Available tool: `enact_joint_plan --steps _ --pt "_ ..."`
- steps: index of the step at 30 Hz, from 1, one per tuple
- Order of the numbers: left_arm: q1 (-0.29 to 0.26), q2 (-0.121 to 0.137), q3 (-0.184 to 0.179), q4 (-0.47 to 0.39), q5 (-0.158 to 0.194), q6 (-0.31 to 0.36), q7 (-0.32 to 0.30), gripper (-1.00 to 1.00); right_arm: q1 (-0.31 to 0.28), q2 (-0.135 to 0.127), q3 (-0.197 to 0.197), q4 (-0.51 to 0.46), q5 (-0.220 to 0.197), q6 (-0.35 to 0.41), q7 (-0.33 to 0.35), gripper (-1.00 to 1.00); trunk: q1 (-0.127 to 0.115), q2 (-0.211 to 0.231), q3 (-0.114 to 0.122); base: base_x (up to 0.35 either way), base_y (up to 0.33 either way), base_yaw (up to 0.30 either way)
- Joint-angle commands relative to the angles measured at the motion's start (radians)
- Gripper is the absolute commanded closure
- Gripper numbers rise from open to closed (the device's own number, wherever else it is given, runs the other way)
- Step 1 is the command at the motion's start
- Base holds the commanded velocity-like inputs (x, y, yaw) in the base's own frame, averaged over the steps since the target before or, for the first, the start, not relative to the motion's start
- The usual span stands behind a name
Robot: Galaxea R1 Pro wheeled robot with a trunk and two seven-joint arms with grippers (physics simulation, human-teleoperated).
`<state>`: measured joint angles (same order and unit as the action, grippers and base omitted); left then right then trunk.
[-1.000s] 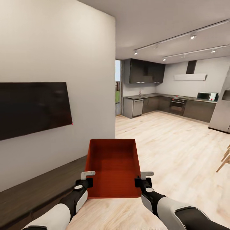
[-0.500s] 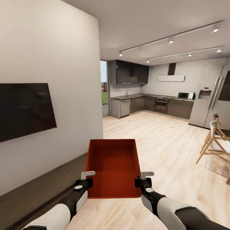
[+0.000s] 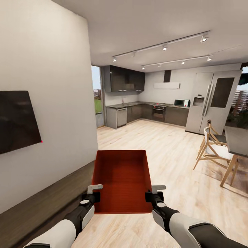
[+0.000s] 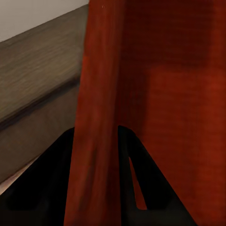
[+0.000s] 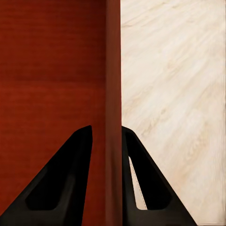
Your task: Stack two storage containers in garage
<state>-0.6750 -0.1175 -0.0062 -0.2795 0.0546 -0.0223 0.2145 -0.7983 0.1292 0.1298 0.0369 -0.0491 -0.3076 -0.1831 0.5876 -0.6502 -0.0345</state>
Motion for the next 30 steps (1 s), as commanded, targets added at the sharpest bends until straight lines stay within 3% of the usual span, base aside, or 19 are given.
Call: enact_joint_plan --steps 1,30 --pt "0.000 0.013 0.008 0.002 0.005 -0.002 0.022 1.00 -0.002 0.000 -0.049 -0.005 0.029 -0.008 0.013 1.00 0.000 -0.002 -0.001 0.000 0.000 -0.276" --pt "0.000 0.013 0.008 0.002 0.004 -0.002 0.022 1.00 -0.002 0.000 -0.049 -0.005 0.029 -0.008 0.013 1.00 0.000 -0.002 0.013 0.000 0.000 -0.277"
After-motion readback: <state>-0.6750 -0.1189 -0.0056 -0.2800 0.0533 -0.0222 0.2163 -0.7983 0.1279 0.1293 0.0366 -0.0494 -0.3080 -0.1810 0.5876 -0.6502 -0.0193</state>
